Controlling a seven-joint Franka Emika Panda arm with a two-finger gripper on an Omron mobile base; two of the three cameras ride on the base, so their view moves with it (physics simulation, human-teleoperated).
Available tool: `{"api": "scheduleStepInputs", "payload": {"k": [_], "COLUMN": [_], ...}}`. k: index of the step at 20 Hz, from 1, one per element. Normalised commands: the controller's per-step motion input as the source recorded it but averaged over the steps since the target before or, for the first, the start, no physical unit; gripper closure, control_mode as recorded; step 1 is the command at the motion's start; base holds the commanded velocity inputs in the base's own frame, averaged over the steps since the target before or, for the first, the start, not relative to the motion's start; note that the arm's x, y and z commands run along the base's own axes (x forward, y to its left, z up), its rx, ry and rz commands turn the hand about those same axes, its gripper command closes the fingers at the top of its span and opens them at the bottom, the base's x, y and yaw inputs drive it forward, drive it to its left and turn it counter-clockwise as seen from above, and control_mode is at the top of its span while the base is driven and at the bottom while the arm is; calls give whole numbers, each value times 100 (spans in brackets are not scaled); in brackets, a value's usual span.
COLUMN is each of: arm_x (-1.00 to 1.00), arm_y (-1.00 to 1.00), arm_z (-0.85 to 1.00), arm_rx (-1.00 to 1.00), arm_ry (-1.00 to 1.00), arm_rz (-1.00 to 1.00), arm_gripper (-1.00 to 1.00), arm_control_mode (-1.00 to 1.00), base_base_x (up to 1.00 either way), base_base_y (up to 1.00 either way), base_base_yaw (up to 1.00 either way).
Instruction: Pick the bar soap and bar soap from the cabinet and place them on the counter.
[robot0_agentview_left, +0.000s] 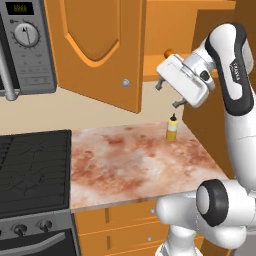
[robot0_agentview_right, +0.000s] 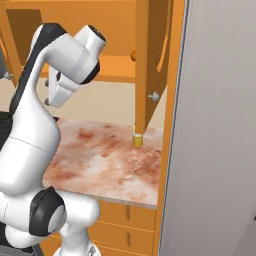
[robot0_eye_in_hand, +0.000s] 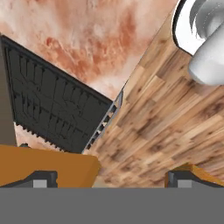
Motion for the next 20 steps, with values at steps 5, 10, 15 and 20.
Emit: {"api": "scheduleStepInputs", "payload": {"k": [5, 10, 15, 20], "arm_x": [21, 0, 17, -2], "arm_y": [25, 30, 20, 20], "arm_z": [-13, -2, 7, 13], "arm_rx": [18, 18, 11, 9], "arm_ry": [-4, -1, 3, 17], "arm_rz": [-16, -12, -7, 1], "arm_gripper": [-100, -100, -100, -100], "arm_control_mode": [-100, -100, -100, -100], "base_base_x": [0, 0, 0, 0], "base_base_y": [0, 0, 0, 0], "base_base_yaw": [0, 0, 0, 0]}}
